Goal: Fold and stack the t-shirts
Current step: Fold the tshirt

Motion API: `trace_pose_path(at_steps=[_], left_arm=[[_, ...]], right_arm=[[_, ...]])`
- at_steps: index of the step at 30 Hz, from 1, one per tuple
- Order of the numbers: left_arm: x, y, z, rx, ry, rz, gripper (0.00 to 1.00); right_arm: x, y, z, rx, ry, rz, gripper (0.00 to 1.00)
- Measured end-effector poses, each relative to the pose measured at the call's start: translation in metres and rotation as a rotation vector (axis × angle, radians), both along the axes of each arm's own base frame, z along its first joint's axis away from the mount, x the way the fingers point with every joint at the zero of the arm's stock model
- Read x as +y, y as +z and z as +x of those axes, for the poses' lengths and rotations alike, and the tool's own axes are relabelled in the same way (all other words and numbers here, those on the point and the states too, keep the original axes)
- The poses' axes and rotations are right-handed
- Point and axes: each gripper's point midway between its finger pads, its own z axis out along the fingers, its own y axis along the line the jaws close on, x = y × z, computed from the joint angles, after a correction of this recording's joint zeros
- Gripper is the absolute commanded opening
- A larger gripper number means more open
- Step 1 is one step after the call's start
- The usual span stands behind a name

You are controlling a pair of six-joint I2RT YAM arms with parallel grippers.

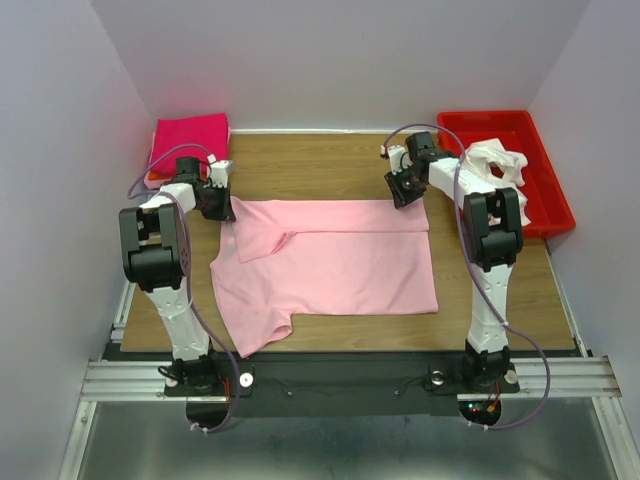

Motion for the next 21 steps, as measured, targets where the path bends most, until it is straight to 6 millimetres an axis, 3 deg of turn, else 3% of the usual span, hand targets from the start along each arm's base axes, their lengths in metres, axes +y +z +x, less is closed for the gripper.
trace_pose_path(at_steps=[4, 10, 15, 18, 19, 21], left_arm=[[0.002, 0.004, -0.007, 0.015, 0.0, 0.012, 0.0], [0.015, 0.026, -0.013, -0.013, 0.019, 0.039, 0.0], [0.023, 0.02, -0.019, 0.011, 0.039, 0.051, 0.0], [0.023, 0.016, -0.021, 0.022, 0.038, 0.055, 0.13], [0.023, 0.013, -0.021, 0.027, 0.036, 0.056, 0.23], [0.024, 0.009, -0.022, 0.036, 0.033, 0.057, 0.29]], right_arm=[[-0.002, 0.0, 0.001, -0.004, -0.005, -0.008, 0.33], [-0.004, 0.0, 0.002, -0.007, -0.011, -0.02, 0.33], [-0.005, -0.001, 0.003, -0.012, -0.014, -0.025, 0.33], [-0.004, -0.001, 0.003, -0.012, -0.012, -0.023, 0.36], [-0.004, -0.001, 0.003, -0.011, -0.011, -0.02, 0.38], [-0.002, -0.001, 0.002, -0.008, -0.006, -0.01, 0.4]])
